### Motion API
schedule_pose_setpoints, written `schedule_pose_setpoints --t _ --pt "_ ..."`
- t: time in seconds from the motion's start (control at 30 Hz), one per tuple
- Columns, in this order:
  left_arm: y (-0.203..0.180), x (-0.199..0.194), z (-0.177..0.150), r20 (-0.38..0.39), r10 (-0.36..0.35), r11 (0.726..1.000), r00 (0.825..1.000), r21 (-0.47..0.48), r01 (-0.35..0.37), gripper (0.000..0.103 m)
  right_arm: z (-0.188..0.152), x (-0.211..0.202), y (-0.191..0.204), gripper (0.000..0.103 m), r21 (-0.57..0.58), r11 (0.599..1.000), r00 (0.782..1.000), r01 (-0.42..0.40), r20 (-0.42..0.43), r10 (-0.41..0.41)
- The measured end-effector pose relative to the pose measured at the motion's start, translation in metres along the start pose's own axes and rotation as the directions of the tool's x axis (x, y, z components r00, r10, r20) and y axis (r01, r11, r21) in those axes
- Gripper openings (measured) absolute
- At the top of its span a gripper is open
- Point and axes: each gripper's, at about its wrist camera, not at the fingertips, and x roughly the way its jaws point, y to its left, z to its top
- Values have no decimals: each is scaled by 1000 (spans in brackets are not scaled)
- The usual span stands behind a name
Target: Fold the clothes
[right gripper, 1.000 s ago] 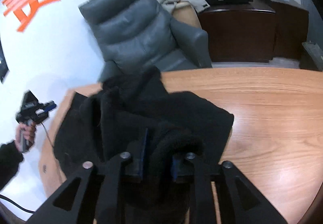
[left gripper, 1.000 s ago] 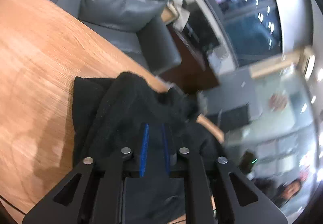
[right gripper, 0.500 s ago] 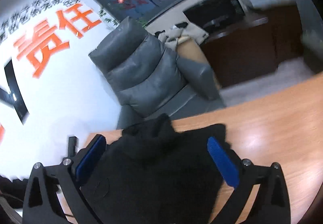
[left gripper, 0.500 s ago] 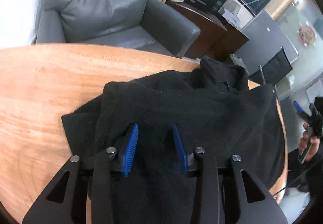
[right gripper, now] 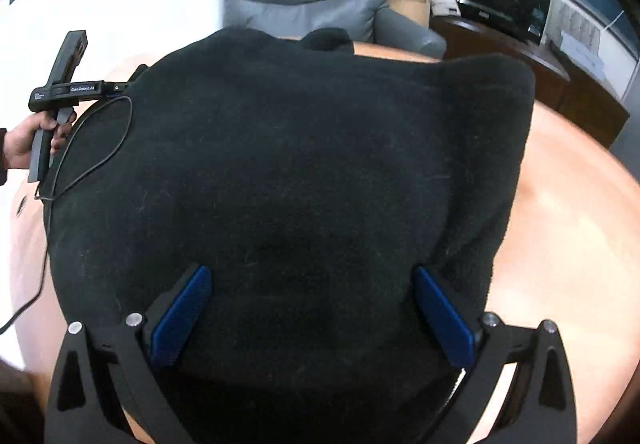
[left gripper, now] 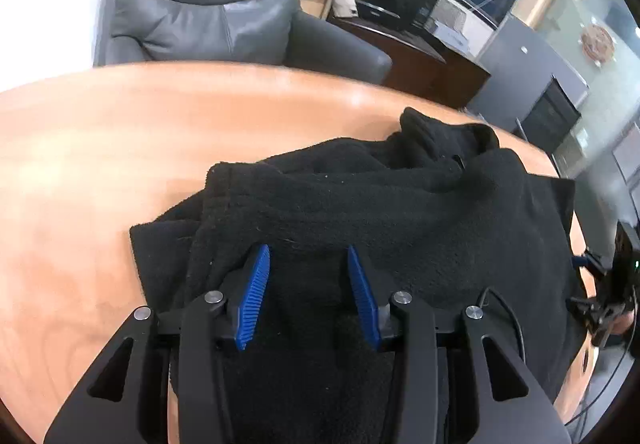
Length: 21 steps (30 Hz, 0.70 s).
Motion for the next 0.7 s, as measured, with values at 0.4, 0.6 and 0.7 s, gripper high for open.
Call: schedule_pose_setpoints --t 0.4,0.6,0.7 --pt "26 -40 21 -28 -155 988 988 -9 155 98 1 -78 -13 102 125 988 995 -95 53 89" --pt "45 -1 26 -167 -261 964 951 -102 247 99 30 -76 -49 102 196 978 992 -77 117 54" --pt "44 4 26 -189 -302 953 934 -103 287 91 36 -63 -61 102 213 972 990 -96 125 70"
